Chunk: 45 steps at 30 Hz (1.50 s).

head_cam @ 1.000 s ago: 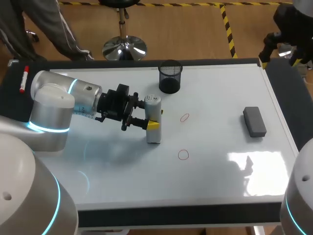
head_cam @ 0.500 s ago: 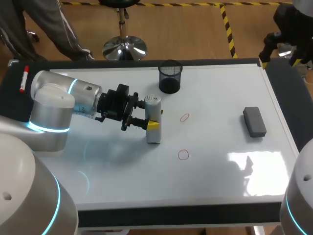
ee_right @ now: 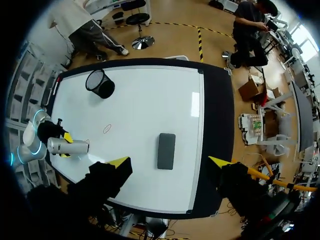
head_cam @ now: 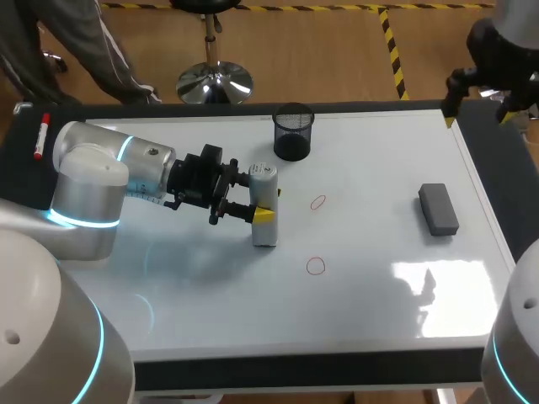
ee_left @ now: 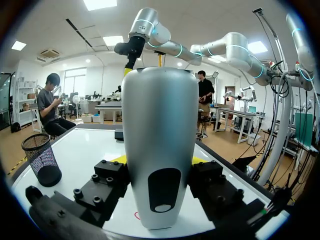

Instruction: Pick up the inspection probe, press it on each red-marked spot on the whiteboard one by one, put down the probe, pick up the eraser, and wipe off all the red marks.

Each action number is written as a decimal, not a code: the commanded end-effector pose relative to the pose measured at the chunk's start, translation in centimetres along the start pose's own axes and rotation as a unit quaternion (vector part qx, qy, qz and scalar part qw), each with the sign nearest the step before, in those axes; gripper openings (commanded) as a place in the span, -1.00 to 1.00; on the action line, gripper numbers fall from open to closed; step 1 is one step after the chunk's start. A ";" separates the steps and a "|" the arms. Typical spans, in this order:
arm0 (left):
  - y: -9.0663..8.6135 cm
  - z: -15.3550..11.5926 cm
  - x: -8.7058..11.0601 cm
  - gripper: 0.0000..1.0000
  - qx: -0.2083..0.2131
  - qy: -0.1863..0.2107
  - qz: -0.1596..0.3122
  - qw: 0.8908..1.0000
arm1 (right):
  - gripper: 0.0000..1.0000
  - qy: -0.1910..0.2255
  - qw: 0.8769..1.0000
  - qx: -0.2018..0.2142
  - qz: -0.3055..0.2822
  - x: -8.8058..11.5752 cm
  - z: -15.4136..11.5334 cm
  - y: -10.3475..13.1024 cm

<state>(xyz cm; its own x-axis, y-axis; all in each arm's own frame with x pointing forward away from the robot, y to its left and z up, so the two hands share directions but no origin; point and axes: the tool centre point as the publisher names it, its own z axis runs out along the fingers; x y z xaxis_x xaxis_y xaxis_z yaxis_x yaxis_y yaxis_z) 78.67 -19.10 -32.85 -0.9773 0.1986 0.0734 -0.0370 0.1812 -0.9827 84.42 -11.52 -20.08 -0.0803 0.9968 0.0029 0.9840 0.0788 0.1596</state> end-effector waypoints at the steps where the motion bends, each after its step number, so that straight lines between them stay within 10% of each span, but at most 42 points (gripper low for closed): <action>1: 0.9 0.2 0.1 -1.00 0.002 0.000 0.000 1.000 | 1.00 -0.002 1.000 -0.015 0.009 0.0 1.1 -0.9; 45: 0.9 0.2 0.1 -1.00 0.002 0.000 0.000 1.000 | 1.00 0.005 0.998 0.047 0.032 -0.3 13.4 -1.6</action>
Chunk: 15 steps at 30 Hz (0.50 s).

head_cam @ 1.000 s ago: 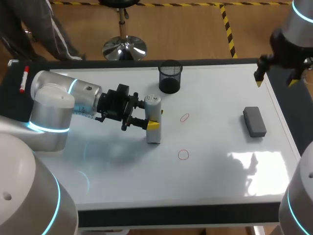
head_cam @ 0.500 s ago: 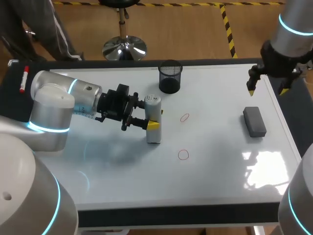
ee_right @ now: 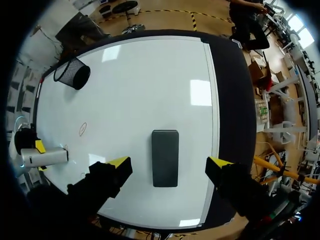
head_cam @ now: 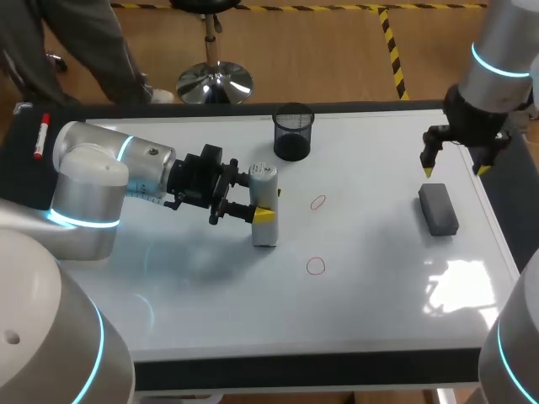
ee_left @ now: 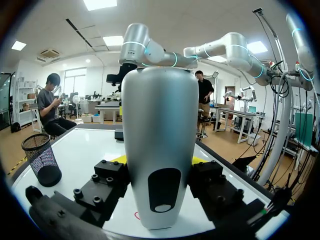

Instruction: Pick up the inspection probe, press it on each red-marked spot on the whiteboard one by one, put down the probe, pick up the eraser, and wipe off all the red marks.

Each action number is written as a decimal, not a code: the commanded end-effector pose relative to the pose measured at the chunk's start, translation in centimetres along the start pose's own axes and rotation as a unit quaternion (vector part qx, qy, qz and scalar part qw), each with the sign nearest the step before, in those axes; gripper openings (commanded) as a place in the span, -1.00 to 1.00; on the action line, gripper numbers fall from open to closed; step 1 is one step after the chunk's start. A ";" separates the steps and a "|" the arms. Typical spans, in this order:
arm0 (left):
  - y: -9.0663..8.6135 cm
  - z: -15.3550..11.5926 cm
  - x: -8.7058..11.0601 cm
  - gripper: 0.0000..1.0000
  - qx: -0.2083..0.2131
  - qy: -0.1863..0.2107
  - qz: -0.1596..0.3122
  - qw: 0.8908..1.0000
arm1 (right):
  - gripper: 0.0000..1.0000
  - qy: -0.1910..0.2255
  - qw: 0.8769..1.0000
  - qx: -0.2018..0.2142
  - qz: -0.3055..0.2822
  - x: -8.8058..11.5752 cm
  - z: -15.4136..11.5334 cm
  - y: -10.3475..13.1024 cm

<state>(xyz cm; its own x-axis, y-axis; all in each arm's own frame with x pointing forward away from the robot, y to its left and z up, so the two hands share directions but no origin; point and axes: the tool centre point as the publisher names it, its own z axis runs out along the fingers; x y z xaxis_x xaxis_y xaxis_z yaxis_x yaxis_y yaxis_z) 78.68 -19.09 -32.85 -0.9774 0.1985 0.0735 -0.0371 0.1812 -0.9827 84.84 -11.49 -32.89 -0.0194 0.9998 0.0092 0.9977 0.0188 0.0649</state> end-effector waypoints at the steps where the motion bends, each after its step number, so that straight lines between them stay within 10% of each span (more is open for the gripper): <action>1: 0.9 0.2 0.1 -1.00 0.001 0.000 0.000 1.000 | 1.00 0.006 1.000 0.000 0.002 -0.3 0.9 0.0; 15: 0.9 0.2 0.1 -1.00 0.001 0.000 0.000 1.000 | 1.00 0.012 1.000 0.026 -0.004 -0.7 4.2 -0.4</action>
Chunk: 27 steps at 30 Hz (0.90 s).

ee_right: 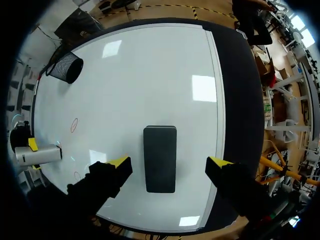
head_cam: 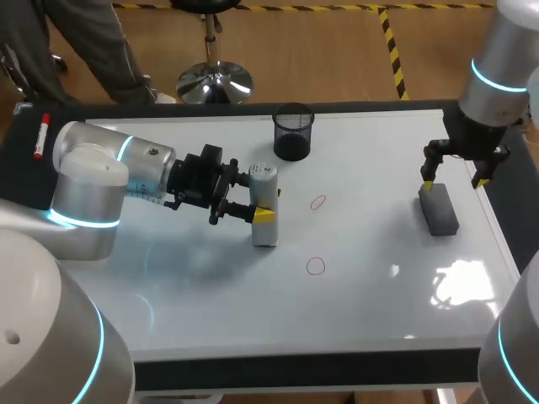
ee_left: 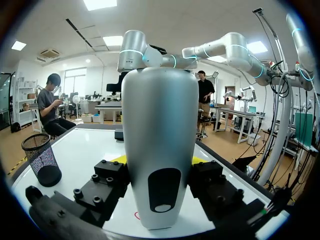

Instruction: Pick up the inspection probe, press it on each red-marked spot on the whiteboard one by one, put down the probe, pick up the eraser, and wipe off all the red marks.

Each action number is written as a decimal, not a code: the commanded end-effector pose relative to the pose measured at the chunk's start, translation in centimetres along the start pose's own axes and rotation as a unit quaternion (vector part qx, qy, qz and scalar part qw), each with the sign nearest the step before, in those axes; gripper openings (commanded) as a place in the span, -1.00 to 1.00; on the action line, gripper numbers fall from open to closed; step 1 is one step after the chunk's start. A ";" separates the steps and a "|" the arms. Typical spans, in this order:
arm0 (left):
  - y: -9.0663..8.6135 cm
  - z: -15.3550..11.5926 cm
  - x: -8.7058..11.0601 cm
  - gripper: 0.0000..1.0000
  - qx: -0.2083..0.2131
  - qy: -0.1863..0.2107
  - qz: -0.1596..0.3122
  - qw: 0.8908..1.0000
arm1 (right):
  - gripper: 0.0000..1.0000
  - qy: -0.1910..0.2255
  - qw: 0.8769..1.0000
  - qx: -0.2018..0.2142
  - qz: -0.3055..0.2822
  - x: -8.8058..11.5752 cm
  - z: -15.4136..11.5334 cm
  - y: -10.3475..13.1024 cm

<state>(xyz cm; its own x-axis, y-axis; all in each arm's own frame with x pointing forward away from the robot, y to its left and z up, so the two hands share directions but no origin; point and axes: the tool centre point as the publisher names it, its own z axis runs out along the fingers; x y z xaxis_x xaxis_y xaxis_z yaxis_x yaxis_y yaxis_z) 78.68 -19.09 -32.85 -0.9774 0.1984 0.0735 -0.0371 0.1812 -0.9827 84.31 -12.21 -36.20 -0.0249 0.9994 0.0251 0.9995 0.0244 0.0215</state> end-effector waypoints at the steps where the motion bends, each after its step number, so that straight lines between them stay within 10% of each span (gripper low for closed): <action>1: 0.9 0.2 0.1 -1.00 0.002 0.000 0.000 1.000 | 1.00 0.005 1.000 0.005 -0.002 0.0 1.1 0.4; 27: 0.9 0.2 0.1 -1.00 0.002 0.000 0.000 1.000 | 1.00 0.013 1.000 0.007 -0.004 -0.1 4.0 -1.5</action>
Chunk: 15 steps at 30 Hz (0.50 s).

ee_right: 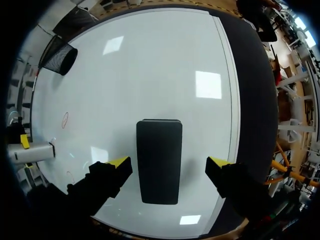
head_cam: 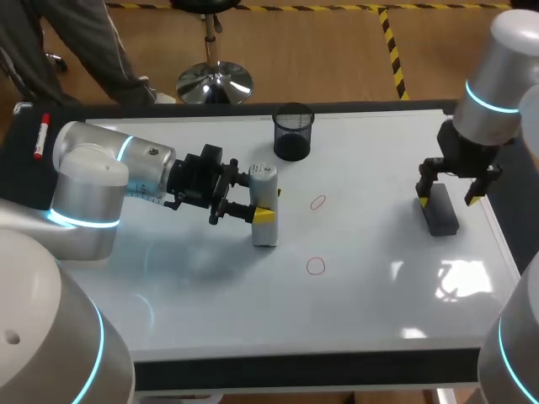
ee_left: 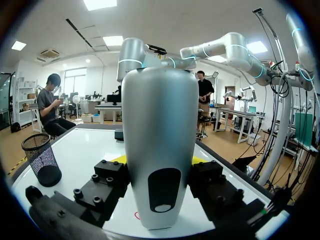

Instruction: Pick up the inspection probe, press it on each red-marked spot on the whiteboard one by one, put down the probe, pick up the eraser, and wipe off all the red marks.

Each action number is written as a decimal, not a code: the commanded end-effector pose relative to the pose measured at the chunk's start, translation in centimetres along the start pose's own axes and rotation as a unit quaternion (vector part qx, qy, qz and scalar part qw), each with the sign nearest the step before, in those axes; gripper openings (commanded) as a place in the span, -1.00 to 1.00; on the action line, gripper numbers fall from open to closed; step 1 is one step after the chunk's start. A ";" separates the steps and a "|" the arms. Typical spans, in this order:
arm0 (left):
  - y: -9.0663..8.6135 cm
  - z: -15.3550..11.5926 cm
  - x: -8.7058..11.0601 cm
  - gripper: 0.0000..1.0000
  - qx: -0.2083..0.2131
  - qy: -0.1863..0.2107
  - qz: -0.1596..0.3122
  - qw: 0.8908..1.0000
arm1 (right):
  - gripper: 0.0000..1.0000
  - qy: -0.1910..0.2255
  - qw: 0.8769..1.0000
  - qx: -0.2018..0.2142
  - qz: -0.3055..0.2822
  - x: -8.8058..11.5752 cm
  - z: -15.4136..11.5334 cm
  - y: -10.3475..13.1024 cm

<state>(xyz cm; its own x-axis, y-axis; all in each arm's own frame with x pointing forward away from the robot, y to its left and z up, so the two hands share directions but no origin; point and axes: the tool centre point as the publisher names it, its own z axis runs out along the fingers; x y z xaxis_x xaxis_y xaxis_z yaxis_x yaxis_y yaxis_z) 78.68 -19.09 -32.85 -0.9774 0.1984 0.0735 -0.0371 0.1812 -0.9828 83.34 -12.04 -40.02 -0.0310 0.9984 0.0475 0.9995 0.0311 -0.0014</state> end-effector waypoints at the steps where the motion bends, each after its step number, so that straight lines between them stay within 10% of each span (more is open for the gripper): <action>1: 0.9 0.2 0.1 -1.00 0.001 0.000 0.000 1.000 | 1.00 0.002 1.000 -0.004 -0.001 -0.1 0.2 -0.4; 15: 0.9 0.2 0.1 -1.00 0.001 0.000 0.000 1.000 | 1.00 0.003 1.000 -0.003 -0.005 0.3 1.6 -0.7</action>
<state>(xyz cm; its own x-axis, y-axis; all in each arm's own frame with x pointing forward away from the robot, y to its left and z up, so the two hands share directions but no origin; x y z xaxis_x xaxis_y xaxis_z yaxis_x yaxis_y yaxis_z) 78.68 -19.09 -32.85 -0.9774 0.1985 0.0735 -0.0371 0.1812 -0.9827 82.59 -11.71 -41.22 -0.0405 0.9979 0.0497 0.9992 0.0404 0.0035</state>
